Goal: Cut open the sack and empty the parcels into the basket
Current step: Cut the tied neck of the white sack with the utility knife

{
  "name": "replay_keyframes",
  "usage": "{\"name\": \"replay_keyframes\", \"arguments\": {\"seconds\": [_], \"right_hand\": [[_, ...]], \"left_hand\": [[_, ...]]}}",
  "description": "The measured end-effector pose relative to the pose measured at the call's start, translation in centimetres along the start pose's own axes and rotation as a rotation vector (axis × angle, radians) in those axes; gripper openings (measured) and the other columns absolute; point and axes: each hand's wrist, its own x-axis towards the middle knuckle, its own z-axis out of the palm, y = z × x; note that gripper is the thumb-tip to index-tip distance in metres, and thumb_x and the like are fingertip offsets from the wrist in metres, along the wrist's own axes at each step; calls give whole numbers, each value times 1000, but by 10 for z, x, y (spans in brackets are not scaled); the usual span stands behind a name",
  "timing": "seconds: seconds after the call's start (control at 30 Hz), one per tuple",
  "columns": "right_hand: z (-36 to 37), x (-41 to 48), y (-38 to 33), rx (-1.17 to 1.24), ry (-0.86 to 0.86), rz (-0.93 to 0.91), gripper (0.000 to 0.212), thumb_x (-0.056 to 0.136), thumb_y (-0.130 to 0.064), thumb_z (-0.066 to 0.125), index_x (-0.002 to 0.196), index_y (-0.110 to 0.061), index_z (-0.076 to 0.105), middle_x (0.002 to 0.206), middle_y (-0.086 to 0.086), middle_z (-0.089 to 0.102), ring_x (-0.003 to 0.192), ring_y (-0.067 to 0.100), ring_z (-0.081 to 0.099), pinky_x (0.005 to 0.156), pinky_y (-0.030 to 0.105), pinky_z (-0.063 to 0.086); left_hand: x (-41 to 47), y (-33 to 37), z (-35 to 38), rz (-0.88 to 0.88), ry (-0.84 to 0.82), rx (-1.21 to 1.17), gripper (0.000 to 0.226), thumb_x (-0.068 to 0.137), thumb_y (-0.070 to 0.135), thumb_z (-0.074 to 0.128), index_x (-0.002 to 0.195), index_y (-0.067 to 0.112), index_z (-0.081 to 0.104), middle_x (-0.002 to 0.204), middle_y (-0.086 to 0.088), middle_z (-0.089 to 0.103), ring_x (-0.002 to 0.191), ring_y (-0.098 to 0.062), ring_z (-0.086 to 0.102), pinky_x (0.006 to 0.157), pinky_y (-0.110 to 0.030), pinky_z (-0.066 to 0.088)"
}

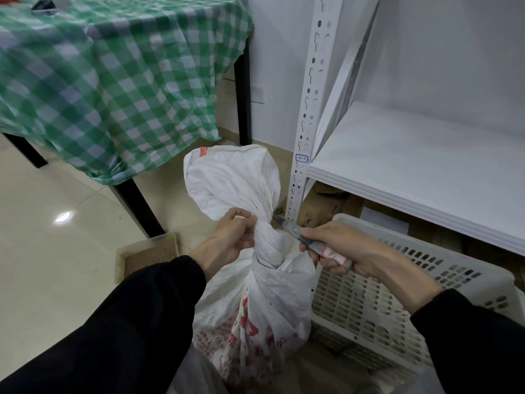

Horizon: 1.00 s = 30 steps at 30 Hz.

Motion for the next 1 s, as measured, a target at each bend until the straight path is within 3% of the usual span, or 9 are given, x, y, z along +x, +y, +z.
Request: {"name": "replay_keyframes", "arguments": {"seconds": [0.13,0.27,0.33,0.5,0.7,0.8,0.93,1.0], "right_hand": [[6,14,8,49,247,-136,22,95,-21,61,82,-6,53,57,6,46,36,12,35,35,22,30],[17,28,12,-20,400,-258,6,89,-13,66,86,-9,64,46,-1,45,34,14,37,38,25,32],[22,33,13,-8,404,-319,2,88,-15,69,88,-13,69,44,-4,49,34,14,40,38,24,33],[27,41,15,-70,386,-377,8,89,-19,70,92,-13,72,56,0,55,37,11,46,35,19,36],[30,45,13,-122,375,-458,10,89,-15,69,91,-5,72,58,1,56,37,0,46,42,11,37],[30,49,13,-189,393,-471,10,90,-13,67,87,-4,70,60,-1,59,43,-3,51,48,7,38],[28,54,17,-341,368,-457,13,89,-12,67,79,-4,69,75,7,68,68,6,60,64,14,43],[27,54,18,-284,359,-492,10,88,-10,69,80,-3,68,72,2,67,64,-5,60,63,8,42]], "left_hand": [[-4,3,2,-53,-127,-59,28,84,-9,61,100,12,51,81,-9,55,64,-19,51,63,-35,47],[-12,0,8,8,-193,5,37,77,-14,69,103,9,54,89,-10,66,75,-22,68,76,-37,58],[-15,-3,12,38,-193,20,39,77,-15,70,105,8,56,89,-10,67,78,-23,67,80,-39,57],[-17,-4,16,85,-186,88,31,77,-10,71,101,6,59,90,-10,64,77,-21,64,68,-32,54],[-20,-6,20,144,-116,140,40,73,-10,74,112,-2,65,101,-22,70,90,-31,68,92,-53,53],[-21,-6,20,155,-100,151,42,72,-12,75,111,1,67,107,-29,70,99,-39,69,92,-53,53],[-19,-4,16,146,-130,165,41,73,-11,75,111,4,69,103,-24,73,101,-37,70,93,-49,56],[-20,-3,15,142,-162,173,40,74,-11,73,111,5,69,106,-22,73,102,-35,70,91,-44,57]]}}
